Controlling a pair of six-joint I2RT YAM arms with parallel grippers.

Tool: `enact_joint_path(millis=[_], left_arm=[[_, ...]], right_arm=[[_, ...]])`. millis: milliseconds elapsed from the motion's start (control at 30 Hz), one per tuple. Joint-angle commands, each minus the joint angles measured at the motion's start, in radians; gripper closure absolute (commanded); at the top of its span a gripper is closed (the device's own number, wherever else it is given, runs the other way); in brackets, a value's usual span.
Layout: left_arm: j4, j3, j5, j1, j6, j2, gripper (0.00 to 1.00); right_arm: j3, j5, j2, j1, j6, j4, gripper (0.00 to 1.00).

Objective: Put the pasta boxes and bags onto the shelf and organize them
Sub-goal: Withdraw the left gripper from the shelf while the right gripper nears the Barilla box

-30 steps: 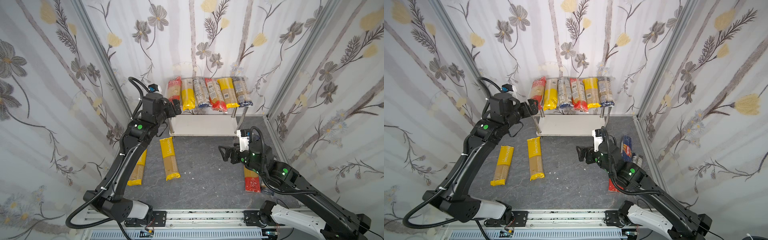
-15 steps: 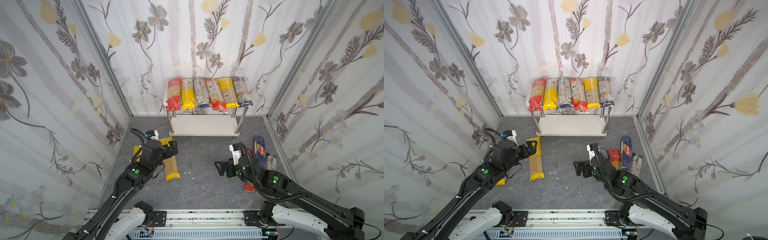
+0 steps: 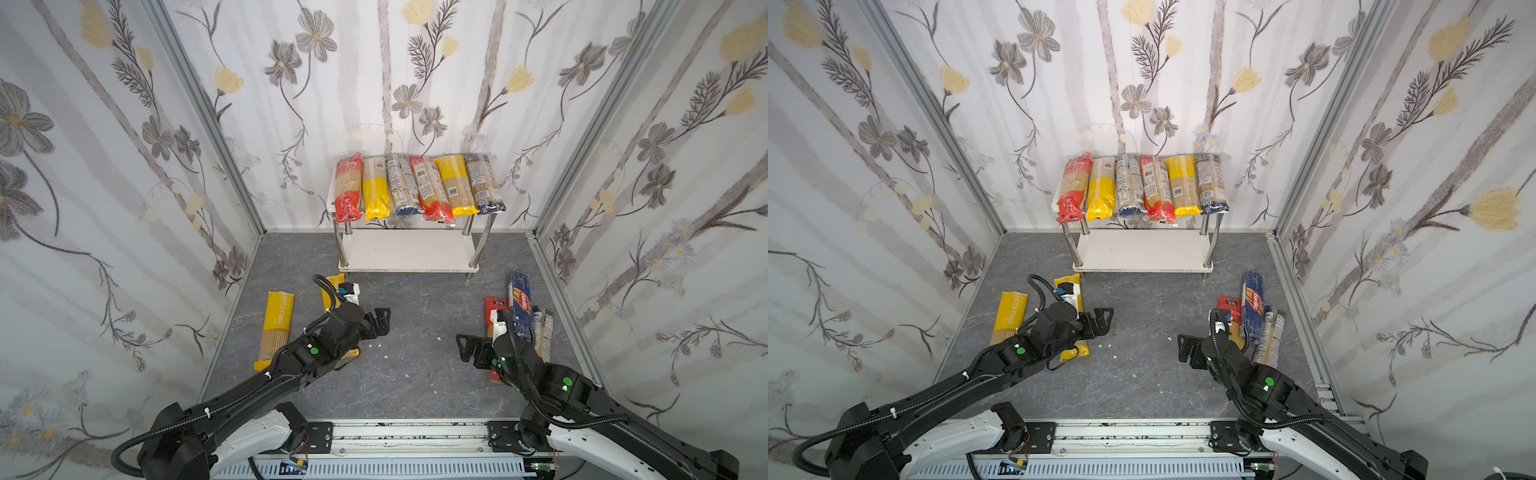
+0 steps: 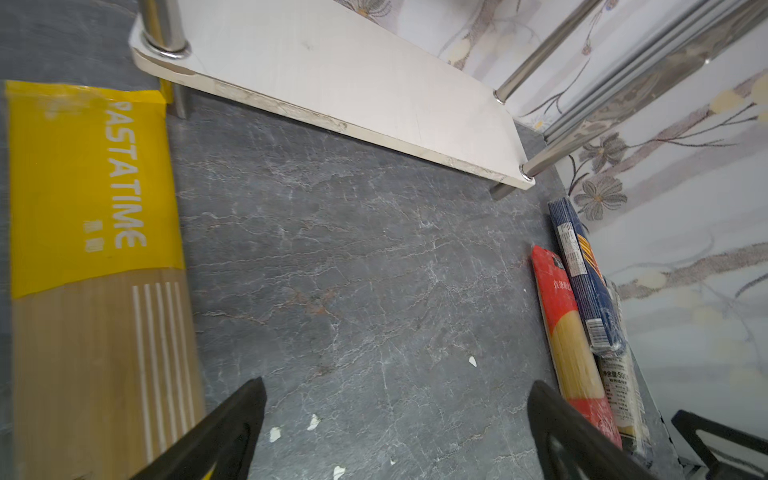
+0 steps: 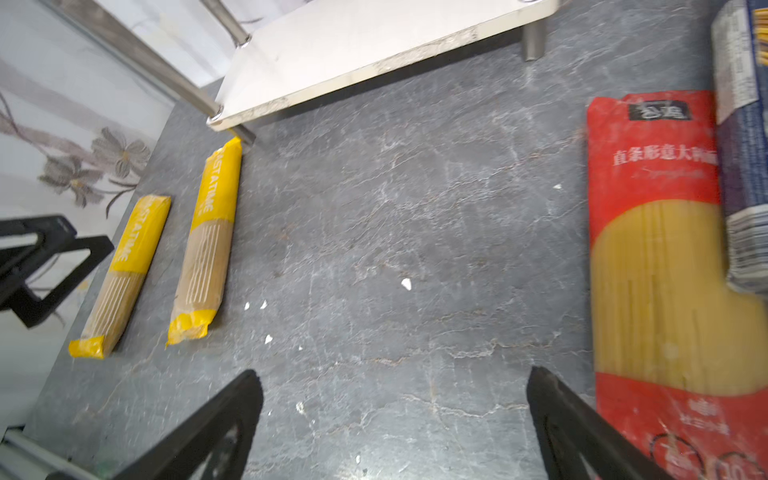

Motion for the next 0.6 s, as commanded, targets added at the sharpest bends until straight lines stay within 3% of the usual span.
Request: enact_joint_path(millis=[0, 200, 400, 567], left_arm=[[0.194, -0.006, -0.046, -0.044, 0.04, 0.077, 0.0], [0.422, -0.011, 0.045, -0.071, 0.095, 0.261, 0.0], [0.439, 0.07, 0.065, -0.115, 0.155, 0.407, 0.0], [0.447, 0.088, 0.058, -0.136, 0.189, 0.428, 0.0]], right_arm=[[-0.021, 0.038, 0.004, -0.084, -0.005, -0.005, 0.0], [-0.032, 0.082, 0.079, -0.253, -0.055, 0.028, 0.0], [-0.027, -0.135, 0.189, -0.587, -0.205, 0.129, 0.0], [-0.015, -0.231, 0.274, -0.767, -0.24, 0.221, 0.0]])
